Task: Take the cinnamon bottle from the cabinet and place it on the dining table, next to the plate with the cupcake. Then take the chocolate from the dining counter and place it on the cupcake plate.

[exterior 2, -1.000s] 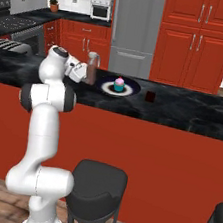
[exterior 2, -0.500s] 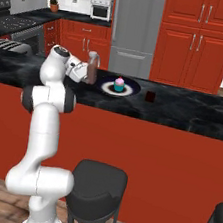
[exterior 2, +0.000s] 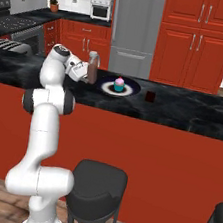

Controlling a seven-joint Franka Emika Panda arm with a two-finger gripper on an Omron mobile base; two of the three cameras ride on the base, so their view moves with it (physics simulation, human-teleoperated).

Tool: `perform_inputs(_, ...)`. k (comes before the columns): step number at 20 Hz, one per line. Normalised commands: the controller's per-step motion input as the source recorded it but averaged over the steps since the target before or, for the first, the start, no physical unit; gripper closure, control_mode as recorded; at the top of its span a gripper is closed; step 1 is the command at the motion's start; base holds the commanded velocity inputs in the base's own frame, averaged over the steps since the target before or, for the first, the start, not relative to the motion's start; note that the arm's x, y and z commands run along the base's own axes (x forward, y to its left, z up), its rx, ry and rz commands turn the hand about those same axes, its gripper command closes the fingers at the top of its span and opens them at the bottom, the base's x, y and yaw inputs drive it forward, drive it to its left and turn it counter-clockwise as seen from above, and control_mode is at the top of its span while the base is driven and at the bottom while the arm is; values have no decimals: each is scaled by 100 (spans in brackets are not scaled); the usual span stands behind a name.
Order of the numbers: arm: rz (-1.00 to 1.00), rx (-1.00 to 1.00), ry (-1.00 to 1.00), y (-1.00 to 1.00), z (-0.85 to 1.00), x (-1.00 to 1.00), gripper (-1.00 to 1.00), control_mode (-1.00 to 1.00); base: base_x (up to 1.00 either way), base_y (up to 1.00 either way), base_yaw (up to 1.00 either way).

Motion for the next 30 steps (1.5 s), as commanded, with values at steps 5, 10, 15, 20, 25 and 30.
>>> perform_inputs(5, -3, 1, 2, 14, -14, 0, -100, -100, 0, 0, 0)
perform_inputs(10, -4, 1, 1, 11, -1, 6, -100, -100, 0, 0, 0)
perform_inputs(15, -1, 1, 1, 18, -10, 0, -100, -100, 0, 0, 0)
perform_inputs(20, 0, 1, 0, 24, -8, 0, -100, -100, 0, 0, 0)
perform_inputs(25, 0, 2, 0, 18, -10, 22, -100, -100, 0, 0, 0)
perform_inputs(30, 4, 8, 2, 23, 0, 5, -100, -100, 0, 0, 0)
